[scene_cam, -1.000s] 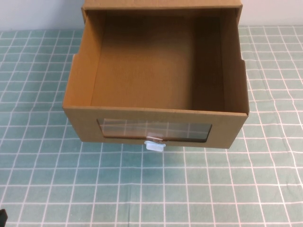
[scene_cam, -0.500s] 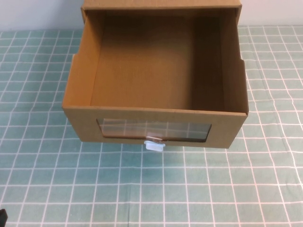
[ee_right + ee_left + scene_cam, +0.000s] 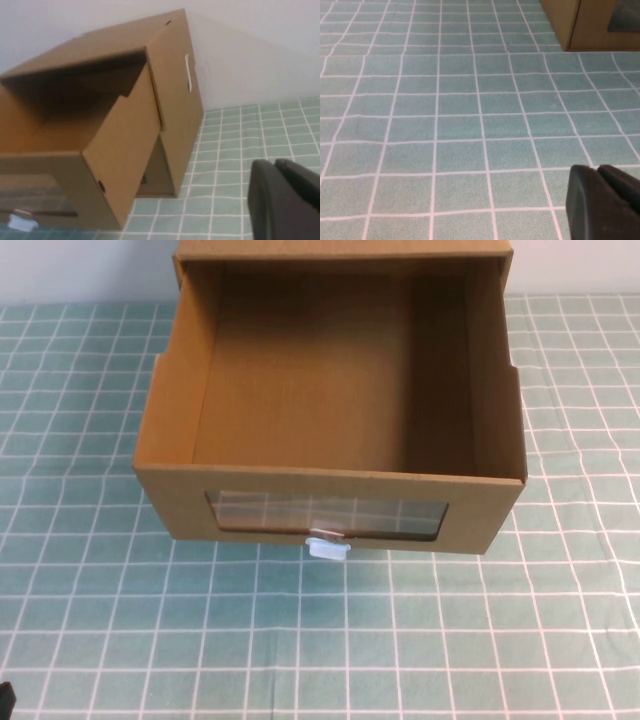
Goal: Open the shoe box
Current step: 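Pull the top drawer of the cardboard box fully open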
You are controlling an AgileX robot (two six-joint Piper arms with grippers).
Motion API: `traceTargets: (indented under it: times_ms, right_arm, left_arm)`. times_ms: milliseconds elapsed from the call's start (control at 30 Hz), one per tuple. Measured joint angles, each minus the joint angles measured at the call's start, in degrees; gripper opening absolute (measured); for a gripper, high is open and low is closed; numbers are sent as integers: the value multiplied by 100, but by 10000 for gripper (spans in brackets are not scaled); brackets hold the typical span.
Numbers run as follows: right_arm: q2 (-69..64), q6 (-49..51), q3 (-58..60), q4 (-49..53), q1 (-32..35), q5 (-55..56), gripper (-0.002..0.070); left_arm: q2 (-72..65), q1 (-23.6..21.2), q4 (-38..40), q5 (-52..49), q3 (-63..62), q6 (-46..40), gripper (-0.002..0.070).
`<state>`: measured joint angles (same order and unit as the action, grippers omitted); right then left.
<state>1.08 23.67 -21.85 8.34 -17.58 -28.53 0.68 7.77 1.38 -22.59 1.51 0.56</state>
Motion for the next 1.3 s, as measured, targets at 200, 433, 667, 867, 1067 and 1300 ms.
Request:
traceTargets:
  times_ms: [200,433,667,867,1067,1300]
  right_arm:
    - [0,-335,1640,441,177,1099,-14]
    - [-11,-370,2317,288,1161,801,-13]
    - [-11,-392,2317,288,1923,663,-14]
    - [-11,-392,2317,288,1947,663,-14]
    - [-11,-392,2317,288,1947,663,-14]
    - [-11,-392,2317,288,1947,663,-14]
  left_arm:
    - [0,0,0,0,0,0,-5]
    - [0,0,0,0,0,0,-5]
    - [0,0,0,0,0,0,-5]
    - [0,0,0,0,0,0,-5]
    - [0,0,0,0,0,0,-5]
    - [0,0,0,0,0,0,-5]
